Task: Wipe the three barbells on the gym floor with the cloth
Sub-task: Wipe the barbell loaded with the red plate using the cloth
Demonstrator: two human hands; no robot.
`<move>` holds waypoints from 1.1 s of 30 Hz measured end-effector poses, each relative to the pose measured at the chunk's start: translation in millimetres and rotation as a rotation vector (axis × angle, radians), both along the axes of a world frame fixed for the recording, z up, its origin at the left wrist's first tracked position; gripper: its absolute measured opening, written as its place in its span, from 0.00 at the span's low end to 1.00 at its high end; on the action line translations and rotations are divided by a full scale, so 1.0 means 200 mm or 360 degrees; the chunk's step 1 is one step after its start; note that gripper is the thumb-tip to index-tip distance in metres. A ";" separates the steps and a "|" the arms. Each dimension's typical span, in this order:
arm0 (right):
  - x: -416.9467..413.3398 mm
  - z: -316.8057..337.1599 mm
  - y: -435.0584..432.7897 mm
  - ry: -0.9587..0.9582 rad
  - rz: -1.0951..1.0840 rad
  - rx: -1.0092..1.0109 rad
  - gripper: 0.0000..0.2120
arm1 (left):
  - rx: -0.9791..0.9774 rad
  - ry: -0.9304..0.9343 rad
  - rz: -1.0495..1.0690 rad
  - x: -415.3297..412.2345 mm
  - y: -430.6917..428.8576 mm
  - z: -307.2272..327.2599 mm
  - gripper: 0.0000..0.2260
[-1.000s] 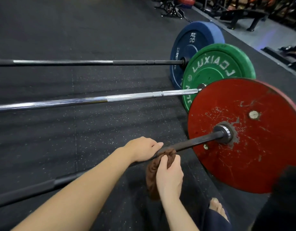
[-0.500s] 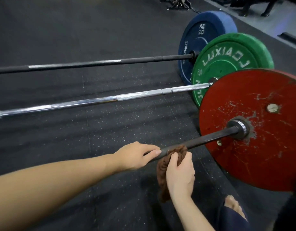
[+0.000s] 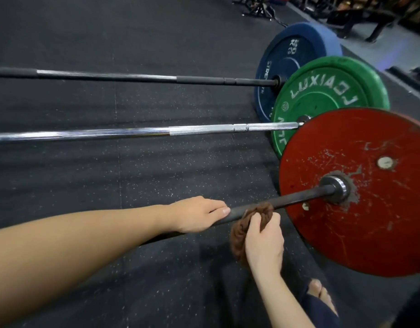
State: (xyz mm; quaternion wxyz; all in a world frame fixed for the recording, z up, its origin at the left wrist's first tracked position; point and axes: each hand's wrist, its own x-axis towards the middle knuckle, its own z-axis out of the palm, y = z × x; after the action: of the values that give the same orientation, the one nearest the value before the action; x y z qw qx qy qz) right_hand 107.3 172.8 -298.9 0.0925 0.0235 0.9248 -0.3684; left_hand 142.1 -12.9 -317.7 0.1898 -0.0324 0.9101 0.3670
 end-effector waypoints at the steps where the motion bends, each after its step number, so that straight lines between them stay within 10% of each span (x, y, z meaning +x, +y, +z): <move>1: 0.04 -0.01 -0.01 -0.0006 0.0061 0.0020 0.09 | 0.0014 -0.0008 0.0000 0.00 0.00 0.00 0.12; 33: 0.06 -0.03 -0.04 0.0027 -0.0035 -0.0041 0.10 | -0.0171 -0.0241 0.0180 0.13 -0.07 0.06 0.24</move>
State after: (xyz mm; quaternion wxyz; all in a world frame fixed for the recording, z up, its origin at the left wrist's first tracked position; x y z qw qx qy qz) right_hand 118.9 165.7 -304.5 0.0807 0.0294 0.9204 -0.3815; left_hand 167.8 -27.5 -305.9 0.2350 -0.1214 0.9082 0.3244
